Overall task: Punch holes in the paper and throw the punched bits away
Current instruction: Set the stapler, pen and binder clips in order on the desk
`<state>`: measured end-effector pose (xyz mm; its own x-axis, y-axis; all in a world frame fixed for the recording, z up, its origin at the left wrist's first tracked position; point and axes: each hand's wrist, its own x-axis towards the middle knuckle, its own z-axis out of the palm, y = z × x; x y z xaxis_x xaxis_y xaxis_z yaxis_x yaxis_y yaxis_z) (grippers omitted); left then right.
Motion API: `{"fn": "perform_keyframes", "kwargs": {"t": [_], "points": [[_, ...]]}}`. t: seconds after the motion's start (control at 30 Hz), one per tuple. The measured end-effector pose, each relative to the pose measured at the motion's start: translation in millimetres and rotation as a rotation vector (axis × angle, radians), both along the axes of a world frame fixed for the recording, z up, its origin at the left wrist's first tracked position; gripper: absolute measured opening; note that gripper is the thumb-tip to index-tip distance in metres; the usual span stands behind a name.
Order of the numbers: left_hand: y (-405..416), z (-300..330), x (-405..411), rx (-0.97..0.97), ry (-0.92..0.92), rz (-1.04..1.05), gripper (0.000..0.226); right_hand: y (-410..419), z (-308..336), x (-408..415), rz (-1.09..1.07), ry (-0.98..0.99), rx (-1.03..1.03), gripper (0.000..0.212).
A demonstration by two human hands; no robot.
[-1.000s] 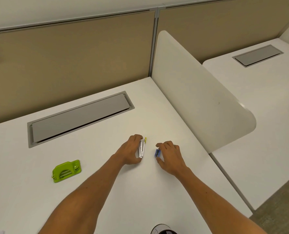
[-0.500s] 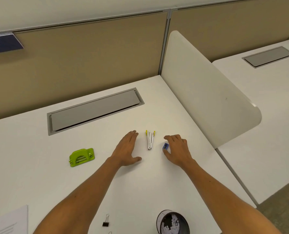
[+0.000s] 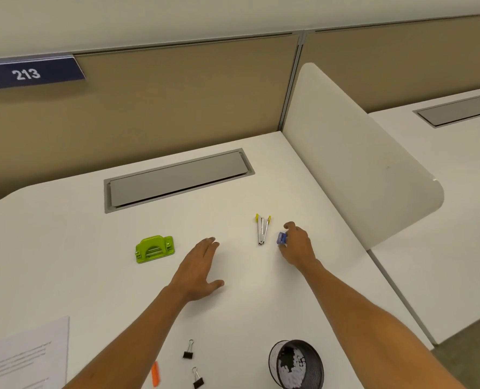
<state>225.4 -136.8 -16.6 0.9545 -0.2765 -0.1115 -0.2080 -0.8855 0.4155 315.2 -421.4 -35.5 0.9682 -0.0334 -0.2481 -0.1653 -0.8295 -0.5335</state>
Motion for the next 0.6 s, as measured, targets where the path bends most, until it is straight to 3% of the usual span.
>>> {"fn": "perform_keyframes", "kwargs": {"t": [0.23,0.43,0.6], "points": [[7.3,0.9,-18.3,0.006,-0.017,0.011,0.095,8.9,1.3,4.2,0.007,-0.065,0.183,0.051],[17.4,12.4,-36.4,0.033,0.012,0.014,0.096,9.8,9.1,-9.4,-0.037,-0.143,0.052,0.054],[38.3,20.6,-67.1,0.033,0.042,0.036,0.098,53.1,26.4,-34.7,0.104,-0.203,0.008,0.037]]}}
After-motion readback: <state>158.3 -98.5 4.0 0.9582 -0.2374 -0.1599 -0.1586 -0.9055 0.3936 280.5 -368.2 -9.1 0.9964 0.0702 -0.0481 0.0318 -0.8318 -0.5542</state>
